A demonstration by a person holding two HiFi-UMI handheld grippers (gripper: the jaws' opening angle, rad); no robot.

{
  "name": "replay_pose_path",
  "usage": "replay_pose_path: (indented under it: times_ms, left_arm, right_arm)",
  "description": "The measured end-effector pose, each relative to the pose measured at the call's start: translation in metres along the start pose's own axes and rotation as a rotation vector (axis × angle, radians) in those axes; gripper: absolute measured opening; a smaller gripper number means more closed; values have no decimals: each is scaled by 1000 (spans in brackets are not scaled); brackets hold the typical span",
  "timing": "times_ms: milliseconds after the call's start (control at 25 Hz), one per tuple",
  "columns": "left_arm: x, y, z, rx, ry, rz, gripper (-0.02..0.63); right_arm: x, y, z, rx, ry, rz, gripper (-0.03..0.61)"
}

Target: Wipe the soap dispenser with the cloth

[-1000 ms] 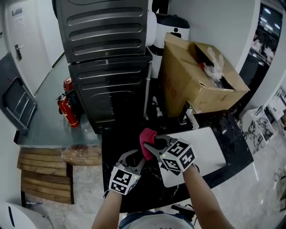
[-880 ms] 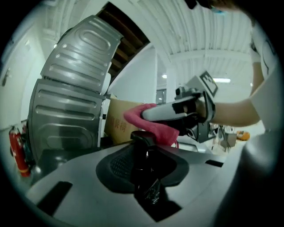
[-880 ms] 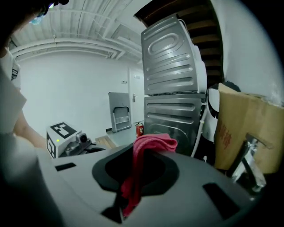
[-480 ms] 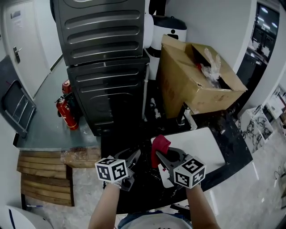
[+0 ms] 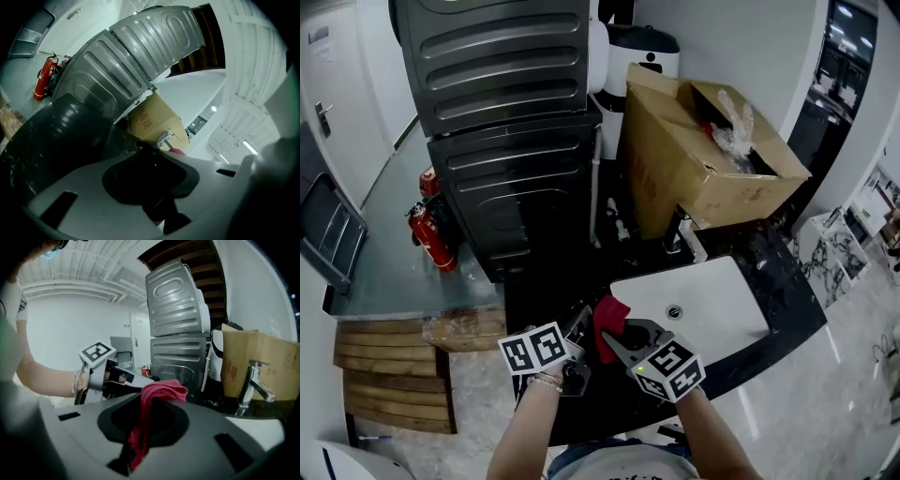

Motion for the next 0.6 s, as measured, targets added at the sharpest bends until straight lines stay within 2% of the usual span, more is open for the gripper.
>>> replay_pose_path:
  times_ms: [240, 480, 600]
  left_arm:
    - [4, -5, 2, -11, -22, 26, 91]
    - [7, -8, 4, -7, -16, 17, 91]
    - [8, -8, 4, -8, -14, 16, 91]
  right_arm:
    - [-11, -5, -28, 140, 43, -133, 49]
    - [-14, 6, -61, 208, -39, -133, 49]
    - [-13, 15, -59, 178, -94, -125, 49]
Point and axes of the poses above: the fingertips, and each gripper's own axes: y backward along the fingers, x to its left, z out of its top, the point moved 5 cm from there along y, backward along the fingers, and after that the axes turned 3 degrees about x, right-handed, at the moved point
